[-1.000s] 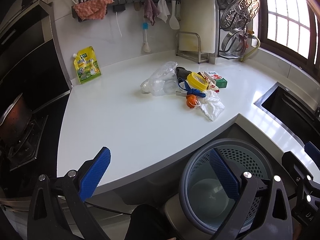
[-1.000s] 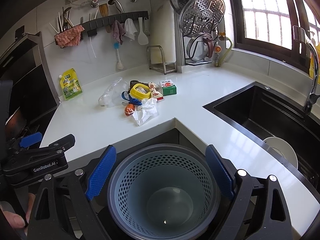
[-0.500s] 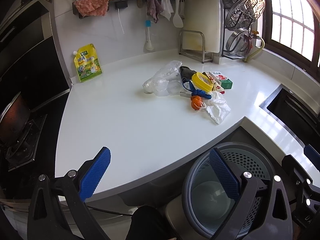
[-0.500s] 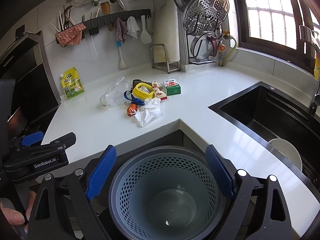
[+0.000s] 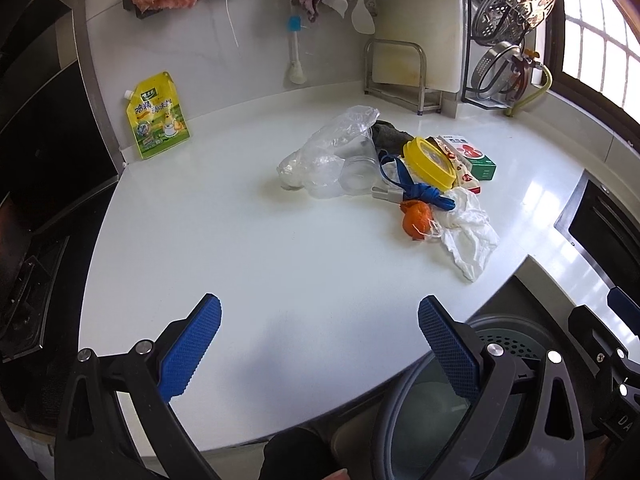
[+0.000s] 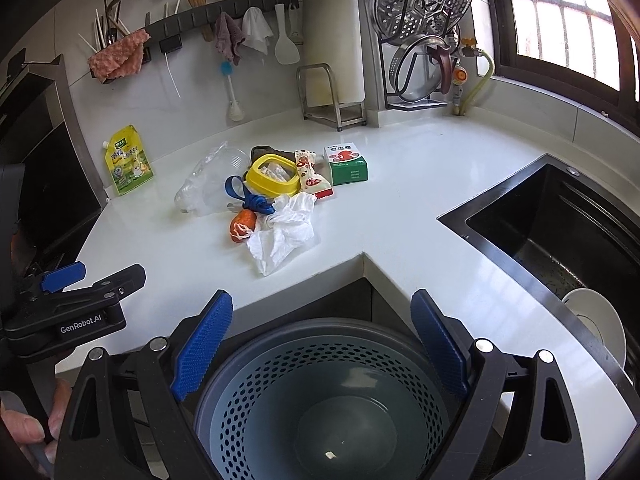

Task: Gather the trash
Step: 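Reach left tool to the clear plastic bag while right tool grasps the green box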

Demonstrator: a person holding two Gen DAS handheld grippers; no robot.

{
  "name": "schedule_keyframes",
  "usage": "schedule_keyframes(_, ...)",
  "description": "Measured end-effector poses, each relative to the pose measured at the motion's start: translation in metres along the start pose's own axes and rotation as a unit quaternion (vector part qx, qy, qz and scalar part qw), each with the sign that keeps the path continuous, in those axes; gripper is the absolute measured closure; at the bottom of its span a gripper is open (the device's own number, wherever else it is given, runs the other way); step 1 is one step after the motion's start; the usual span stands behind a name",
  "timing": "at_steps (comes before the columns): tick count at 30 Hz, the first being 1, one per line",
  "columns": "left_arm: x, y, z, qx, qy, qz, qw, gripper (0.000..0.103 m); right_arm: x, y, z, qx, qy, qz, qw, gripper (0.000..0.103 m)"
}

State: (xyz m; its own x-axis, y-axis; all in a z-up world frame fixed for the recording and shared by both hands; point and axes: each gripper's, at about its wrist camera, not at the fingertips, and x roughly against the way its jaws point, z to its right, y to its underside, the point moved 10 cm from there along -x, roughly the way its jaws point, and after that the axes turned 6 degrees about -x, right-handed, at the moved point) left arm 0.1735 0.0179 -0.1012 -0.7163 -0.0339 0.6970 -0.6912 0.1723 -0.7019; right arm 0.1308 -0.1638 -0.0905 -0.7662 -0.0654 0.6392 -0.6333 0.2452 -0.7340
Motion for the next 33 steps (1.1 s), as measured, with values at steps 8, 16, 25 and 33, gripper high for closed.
schedule_keyframes(8,-0.037,-0.033,-0.005,0.016,0.018,-0.012,0.9996,0.006,-0.042,-0.033,0.016,0.007,0.007,-0.008,1.000,0.016)
schedule_keyframes(16,-0.071,-0.076,-0.034,0.028,0.011,-0.014,0.9995,0.006,-0.083,-0.083,0.018,0.010,-0.006,-0.010,1.000,0.016)
schedule_keyframes(25,-0.094,-0.110,-0.048,0.043,0.032,0.003,0.9986,0.006,-0.141,-0.129,0.029,0.016,0.006,-0.033,0.999,0.016)
schedule_keyframes(33,-0.107,-0.115,-0.048,0.049,0.041,0.006,0.9979,0.006,-0.201,-0.143,0.029,0.018,0.022,-0.068,0.997,0.016)
